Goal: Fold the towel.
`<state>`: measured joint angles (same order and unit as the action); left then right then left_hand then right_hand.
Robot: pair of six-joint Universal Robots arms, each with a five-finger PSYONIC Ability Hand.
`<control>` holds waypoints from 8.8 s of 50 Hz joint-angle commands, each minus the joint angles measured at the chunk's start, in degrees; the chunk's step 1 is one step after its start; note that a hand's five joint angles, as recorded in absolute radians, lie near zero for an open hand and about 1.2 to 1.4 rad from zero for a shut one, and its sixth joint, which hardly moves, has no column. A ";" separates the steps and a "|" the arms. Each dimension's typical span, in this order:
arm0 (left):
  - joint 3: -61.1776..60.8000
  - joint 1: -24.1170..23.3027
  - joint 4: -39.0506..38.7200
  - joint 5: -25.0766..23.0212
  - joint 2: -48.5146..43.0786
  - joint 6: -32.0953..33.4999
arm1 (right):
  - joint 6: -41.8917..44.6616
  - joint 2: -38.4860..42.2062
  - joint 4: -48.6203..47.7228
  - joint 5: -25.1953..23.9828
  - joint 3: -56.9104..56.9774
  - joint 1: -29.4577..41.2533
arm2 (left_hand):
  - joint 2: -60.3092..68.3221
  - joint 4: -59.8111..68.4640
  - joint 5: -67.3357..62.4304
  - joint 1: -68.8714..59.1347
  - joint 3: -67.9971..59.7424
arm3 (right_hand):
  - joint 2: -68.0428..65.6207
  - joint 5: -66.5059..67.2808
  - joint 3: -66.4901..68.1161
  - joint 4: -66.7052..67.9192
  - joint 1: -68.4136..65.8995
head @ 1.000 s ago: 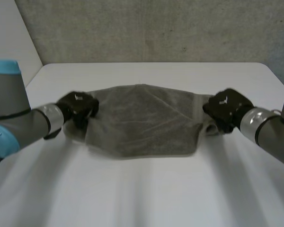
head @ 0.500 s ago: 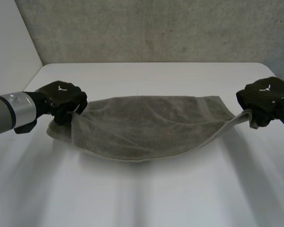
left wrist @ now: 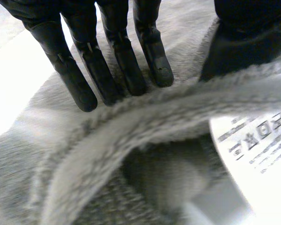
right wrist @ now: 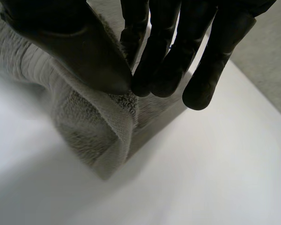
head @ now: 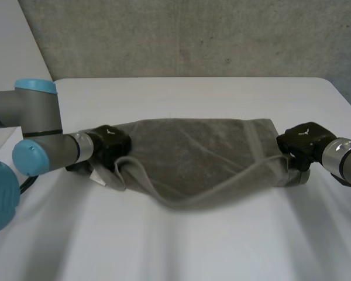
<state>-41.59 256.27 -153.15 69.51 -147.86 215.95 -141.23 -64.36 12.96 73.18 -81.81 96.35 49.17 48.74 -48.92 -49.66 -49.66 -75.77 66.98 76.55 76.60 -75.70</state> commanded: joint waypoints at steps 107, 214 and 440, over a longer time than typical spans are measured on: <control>-39.53 -7.98 -37.48 16.53 18.66 -6.77 | -3.18 -0.24 -4.70 1.17 -4.23 2.52 | -18.60 -18.17 28.35 19.09 19.09 | -4.23 3.02 3.45 3.40 -4.30; -73.02 -4.64 -47.59 20.23 44.33 -27.42 | -6.60 -29.15 -20.78 -12.45 -43.34 2.17 | -35.42 -34.99 45.18 35.91 35.91 | 57.27 -58.48 -58.05 -58.11 57.21; -70.29 12.14 -49.62 6.26 54.86 -4.55 | -6.43 -24.49 -5.77 -13.31 -24.54 -12.23 | 29.34 29.77 -19.59 -28.85 -28.85 | -4.23 3.02 3.45 3.40 -4.30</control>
<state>-109.90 265.33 -203.76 80.60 -99.30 217.55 -147.61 -87.82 -0.26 65.37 -110.02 88.49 81.37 85.40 -82.95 -80.54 -86.54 -75.77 66.71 76.22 76.82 -76.01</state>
